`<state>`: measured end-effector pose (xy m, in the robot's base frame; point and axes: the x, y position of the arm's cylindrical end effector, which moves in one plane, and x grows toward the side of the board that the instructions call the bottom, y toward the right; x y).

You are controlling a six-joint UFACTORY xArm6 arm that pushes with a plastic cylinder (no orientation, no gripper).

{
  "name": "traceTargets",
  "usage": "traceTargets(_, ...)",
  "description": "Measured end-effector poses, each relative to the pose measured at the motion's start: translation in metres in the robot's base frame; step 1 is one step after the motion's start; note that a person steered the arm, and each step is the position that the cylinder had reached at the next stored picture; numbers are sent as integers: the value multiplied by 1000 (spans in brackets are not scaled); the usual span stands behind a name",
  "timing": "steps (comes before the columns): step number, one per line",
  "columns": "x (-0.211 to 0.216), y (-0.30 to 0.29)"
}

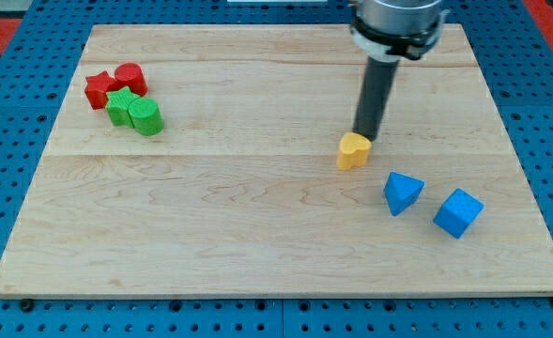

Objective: Keep yellow heart on left side of blue triangle

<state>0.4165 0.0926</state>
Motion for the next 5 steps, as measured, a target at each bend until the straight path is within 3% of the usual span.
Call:
traceTargets(1,0,-30)
traceTargets(3,53,-31)
traceTargets(5,58,12)
